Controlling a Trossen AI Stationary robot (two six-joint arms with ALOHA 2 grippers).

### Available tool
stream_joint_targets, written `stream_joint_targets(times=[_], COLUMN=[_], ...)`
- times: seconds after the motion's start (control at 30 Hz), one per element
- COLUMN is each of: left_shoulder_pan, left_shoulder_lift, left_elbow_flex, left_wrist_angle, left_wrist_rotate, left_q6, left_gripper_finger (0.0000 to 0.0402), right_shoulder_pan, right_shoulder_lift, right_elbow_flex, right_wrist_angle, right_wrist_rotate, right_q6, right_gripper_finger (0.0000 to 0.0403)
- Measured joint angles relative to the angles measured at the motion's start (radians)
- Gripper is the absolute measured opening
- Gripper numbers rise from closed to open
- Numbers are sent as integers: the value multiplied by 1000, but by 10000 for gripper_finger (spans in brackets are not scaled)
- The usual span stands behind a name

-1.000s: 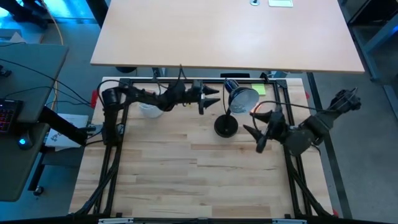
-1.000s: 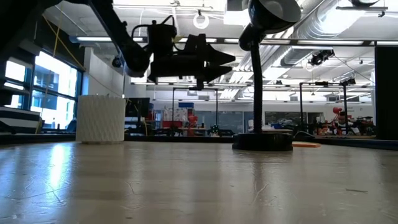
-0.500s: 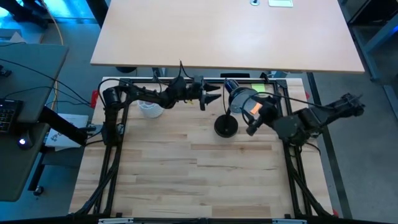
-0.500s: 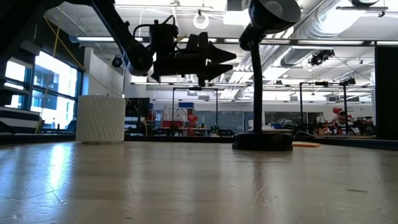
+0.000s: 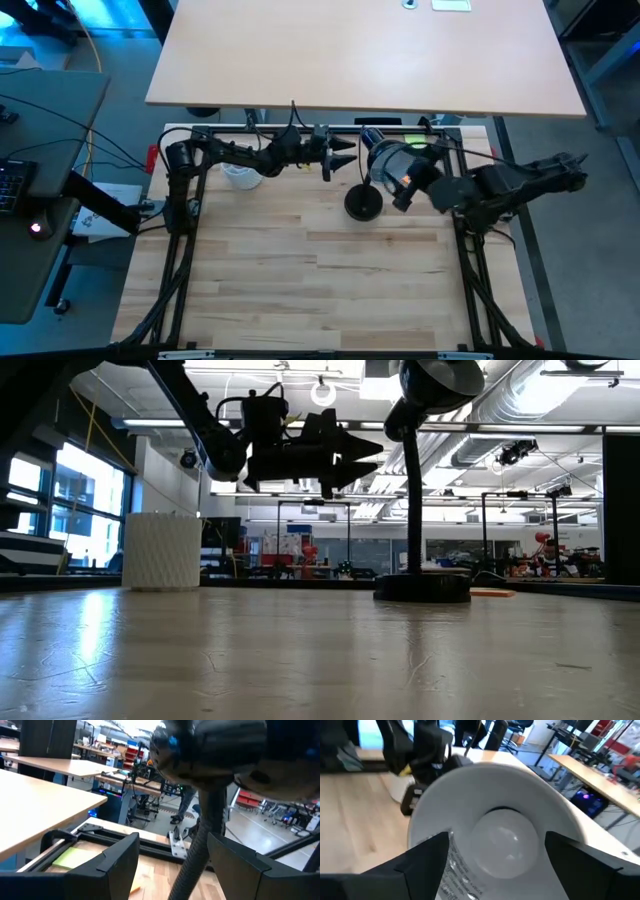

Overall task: Screw lightbulb
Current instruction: Insert the light bulb into the desk lamp

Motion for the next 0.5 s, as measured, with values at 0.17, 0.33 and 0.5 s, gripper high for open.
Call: stream_joint_targets(times=[0.17,0.33,0.5], left_shoulder_pan=[-3,-9,-9], left_shoulder_lift=[0,-1,-1], left_elbow_flex=[0,-1,-1], left_wrist_angle=[59,89,92], left_wrist_rotate=[8,11,11], left_q6=[-24,-34,-46], left_gripper_finger=[229,229,229], right_shoulder_pan=[-14,-47,-84], right_shoulder_lift=[85,157,208], right_elbow_flex=[28,125,215], right_wrist_angle=[0,-137,-356], right_wrist_rotate=[76,90,27], right_q6=[-94,-57,95], right_gripper_finger=[330,330,330])
